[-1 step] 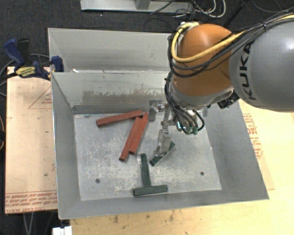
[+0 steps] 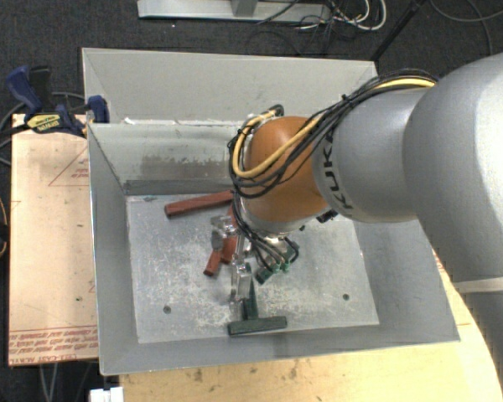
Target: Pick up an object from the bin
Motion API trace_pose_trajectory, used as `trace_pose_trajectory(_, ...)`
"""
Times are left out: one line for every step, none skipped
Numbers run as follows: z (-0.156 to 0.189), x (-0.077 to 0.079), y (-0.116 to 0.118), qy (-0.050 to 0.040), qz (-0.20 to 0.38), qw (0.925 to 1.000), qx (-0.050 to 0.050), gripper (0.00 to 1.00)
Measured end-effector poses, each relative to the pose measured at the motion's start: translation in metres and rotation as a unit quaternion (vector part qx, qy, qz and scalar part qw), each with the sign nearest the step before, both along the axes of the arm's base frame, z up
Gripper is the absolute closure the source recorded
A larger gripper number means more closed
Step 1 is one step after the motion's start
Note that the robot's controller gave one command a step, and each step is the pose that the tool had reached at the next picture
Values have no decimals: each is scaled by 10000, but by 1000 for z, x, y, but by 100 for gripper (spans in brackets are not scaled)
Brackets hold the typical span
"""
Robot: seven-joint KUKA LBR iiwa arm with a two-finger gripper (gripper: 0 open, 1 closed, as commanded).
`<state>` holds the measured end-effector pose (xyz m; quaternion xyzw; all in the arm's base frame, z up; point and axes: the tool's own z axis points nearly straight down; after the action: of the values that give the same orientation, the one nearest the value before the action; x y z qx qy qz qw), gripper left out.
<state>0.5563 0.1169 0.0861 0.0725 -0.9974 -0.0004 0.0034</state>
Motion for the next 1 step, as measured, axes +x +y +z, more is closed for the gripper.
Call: trace_pose_trajectory(-15,43,-44,-73,88,9999,12,0)
